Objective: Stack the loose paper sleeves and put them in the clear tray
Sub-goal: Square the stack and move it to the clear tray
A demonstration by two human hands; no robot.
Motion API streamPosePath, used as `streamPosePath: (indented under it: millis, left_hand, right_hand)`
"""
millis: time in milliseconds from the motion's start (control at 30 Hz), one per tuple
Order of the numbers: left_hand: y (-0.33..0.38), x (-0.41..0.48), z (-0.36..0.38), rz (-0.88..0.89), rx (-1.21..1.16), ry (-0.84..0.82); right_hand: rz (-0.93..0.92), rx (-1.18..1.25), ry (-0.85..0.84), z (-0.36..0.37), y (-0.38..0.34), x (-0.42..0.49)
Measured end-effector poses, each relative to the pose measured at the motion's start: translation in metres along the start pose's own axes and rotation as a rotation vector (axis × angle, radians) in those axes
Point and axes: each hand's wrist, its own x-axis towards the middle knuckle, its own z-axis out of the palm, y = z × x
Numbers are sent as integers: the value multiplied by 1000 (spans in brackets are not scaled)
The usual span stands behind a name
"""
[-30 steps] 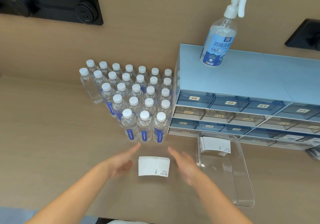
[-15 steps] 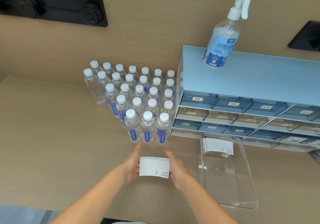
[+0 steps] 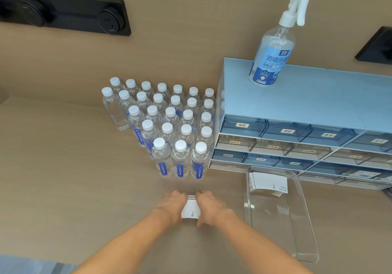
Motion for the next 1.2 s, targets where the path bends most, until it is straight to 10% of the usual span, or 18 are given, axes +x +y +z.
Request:
streamPosePath:
  millis: [1200]
  left_hand:
    - [-9,-16,29,131,60,115]
  right_hand:
    - [36,-6,231,45,-13,-30]
